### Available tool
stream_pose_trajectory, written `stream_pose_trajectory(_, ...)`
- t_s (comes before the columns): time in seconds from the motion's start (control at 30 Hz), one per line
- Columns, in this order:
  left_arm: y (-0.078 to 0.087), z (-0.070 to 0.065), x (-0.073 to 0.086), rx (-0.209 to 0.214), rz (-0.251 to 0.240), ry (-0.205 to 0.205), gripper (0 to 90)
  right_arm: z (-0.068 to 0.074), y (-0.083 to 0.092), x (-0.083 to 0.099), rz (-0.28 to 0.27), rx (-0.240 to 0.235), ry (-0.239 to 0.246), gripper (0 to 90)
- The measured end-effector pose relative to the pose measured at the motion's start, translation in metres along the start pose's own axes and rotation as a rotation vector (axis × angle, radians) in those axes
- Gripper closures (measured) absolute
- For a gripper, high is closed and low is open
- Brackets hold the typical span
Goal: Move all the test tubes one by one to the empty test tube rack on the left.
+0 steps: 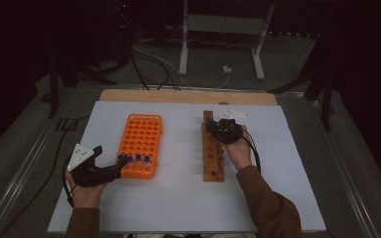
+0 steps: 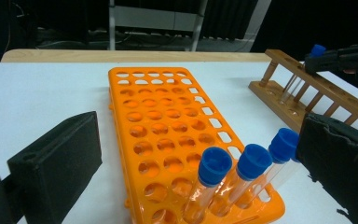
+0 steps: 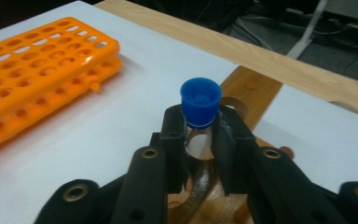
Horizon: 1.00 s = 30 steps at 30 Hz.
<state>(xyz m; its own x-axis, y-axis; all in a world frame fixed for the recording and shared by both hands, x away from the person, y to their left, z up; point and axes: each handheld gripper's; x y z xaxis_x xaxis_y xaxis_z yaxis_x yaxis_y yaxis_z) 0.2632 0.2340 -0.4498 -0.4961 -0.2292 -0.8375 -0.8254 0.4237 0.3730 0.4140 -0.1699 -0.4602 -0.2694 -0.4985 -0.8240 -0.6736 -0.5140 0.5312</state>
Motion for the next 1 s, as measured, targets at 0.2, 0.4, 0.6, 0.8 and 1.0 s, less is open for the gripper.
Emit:
stream_pose_trajectory(0.2, -0.002, -0.002, -0.001, 0.005, 0.007, -0.004, 1.2, -0.001, -0.001, 0.000, -0.003, 0.010, -0.001, 76.8)
stream_pose_trajectory(0.4, -0.004, -0.004, -0.003, 0.009, 0.012, -0.013, 1.2, 0.000, -0.001, -0.001, 0.000, 0.011, 0.005, 77.1)
stream_pose_trajectory(0.6, -0.007, -0.008, -0.005, 0.015, 0.018, -0.016, 1.2, -0.002, 0.005, -0.004, -0.016, 0.008, 0.002, 77.1)
stream_pose_trajectory(0.8, -0.012, -0.014, -0.010, 0.027, 0.023, -0.026, 1.2, -0.003, 0.012, -0.010, -0.032, 0.009, 0.011, 77.1)
stream_pose_trajectory(1.0, -0.016, -0.019, -0.015, 0.037, 0.019, -0.033, 1.2, -0.004, 0.021, -0.018, -0.044, 0.015, 0.019, 77.1)
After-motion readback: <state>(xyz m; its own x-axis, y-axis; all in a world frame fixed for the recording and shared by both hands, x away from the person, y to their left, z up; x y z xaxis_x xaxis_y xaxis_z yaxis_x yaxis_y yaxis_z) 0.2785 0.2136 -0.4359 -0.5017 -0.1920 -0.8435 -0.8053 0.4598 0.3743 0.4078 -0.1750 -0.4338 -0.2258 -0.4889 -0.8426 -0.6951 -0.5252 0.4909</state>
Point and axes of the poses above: each handheld gripper's, and its own axes: y roughly backward along the jaws, x roughly out of its underside, z roughly to its left, and after that the axes turned 14 degrees about y, right-handed
